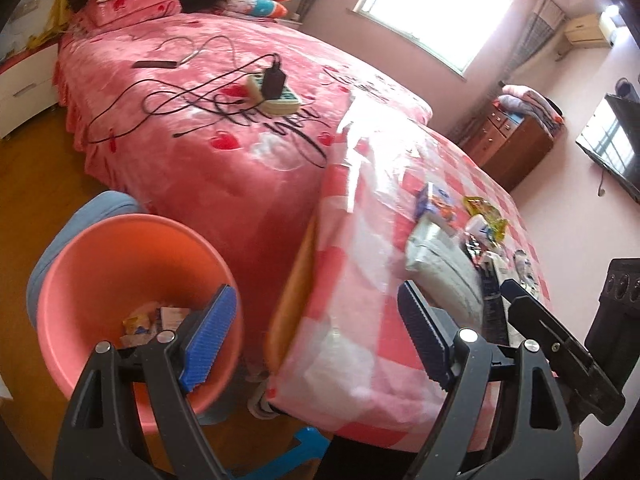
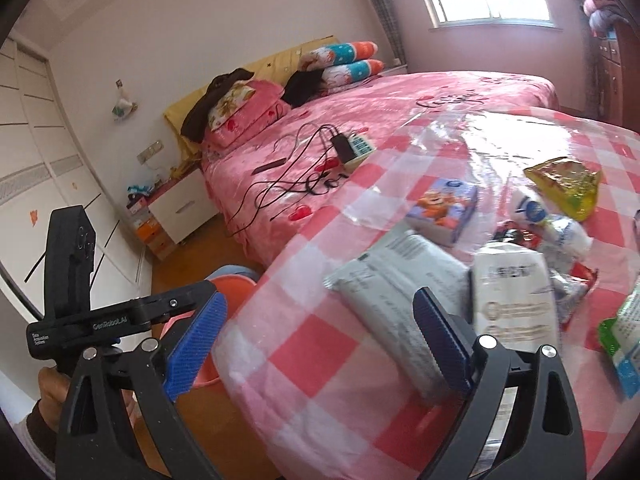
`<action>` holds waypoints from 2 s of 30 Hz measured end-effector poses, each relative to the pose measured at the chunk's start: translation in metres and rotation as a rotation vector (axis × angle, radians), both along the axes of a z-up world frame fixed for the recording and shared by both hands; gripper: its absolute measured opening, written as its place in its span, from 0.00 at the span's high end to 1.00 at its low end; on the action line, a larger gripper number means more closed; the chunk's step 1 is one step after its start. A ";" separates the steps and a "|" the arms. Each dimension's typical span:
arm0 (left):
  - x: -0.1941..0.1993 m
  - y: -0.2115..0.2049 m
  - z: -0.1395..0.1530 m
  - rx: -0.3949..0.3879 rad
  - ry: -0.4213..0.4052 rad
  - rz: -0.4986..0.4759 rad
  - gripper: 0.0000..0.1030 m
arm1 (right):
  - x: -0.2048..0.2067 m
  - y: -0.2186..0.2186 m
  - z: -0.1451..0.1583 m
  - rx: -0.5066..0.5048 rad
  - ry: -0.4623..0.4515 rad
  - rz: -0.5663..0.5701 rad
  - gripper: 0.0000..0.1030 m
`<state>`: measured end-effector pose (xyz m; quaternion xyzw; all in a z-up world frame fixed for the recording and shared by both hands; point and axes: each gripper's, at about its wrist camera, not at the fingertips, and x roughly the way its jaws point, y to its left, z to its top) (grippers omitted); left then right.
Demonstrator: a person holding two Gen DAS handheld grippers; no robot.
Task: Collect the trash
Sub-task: 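Move both grippers back over the remaining trash on the bed, then reach left gripper to white milk carton while right reaches MAGICDAY yogurt bottle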
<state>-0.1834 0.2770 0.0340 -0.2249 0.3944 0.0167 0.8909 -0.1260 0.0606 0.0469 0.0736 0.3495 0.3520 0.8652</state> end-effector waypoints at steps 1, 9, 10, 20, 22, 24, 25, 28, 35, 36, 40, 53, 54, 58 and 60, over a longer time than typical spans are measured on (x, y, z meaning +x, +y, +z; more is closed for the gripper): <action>0.001 -0.005 0.001 0.001 0.000 -0.008 0.19 | 0.000 -0.004 0.000 0.003 -0.002 -0.007 0.10; 0.012 -0.036 0.004 0.021 0.010 -0.053 0.19 | 0.007 -0.031 0.003 0.022 -0.011 -0.050 0.08; 0.013 -0.040 0.005 0.025 0.011 -0.060 0.19 | 0.008 -0.034 0.003 0.025 -0.010 -0.055 0.08; 0.025 -0.074 0.010 0.042 0.016 -0.123 0.19 | 0.015 -0.066 0.006 0.047 -0.014 -0.110 0.08; 0.027 -0.081 0.011 0.047 0.017 -0.137 0.19 | 0.016 -0.071 0.006 0.048 -0.019 -0.120 0.08; 0.028 -0.089 0.013 0.050 0.018 -0.154 0.19 | 0.018 -0.076 0.008 0.045 -0.027 -0.131 0.08; 0.028 -0.092 0.013 0.051 0.019 -0.160 0.19 | 0.018 -0.079 0.008 0.042 -0.031 -0.139 0.08; 0.031 -0.102 0.013 0.056 0.023 -0.181 0.19 | 0.020 -0.087 0.008 0.044 -0.033 -0.158 0.08; 0.037 -0.121 0.016 0.067 0.030 -0.212 0.19 | 0.030 -0.109 0.007 0.070 -0.007 -0.196 0.08; 0.037 -0.123 0.016 0.069 0.029 -0.216 0.19 | 0.031 -0.113 0.007 0.072 -0.007 -0.203 0.08; 0.040 -0.136 0.018 0.078 0.032 -0.243 0.19 | 0.034 -0.129 0.007 0.079 -0.006 -0.234 0.08; 0.049 -0.187 0.013 0.066 0.075 -0.354 0.19 | 0.055 -0.181 0.000 0.056 0.028 -0.347 0.08; 0.050 -0.190 0.013 0.067 0.077 -0.362 0.19 | 0.058 -0.187 -0.001 0.056 0.033 -0.363 0.08; 0.053 -0.206 0.011 0.071 0.091 -0.397 0.19 | 0.071 -0.209 -0.008 0.039 0.059 -0.419 0.08; 0.055 -0.212 0.009 0.079 0.099 -0.403 0.19 | 0.077 -0.224 -0.010 0.020 0.064 -0.458 0.08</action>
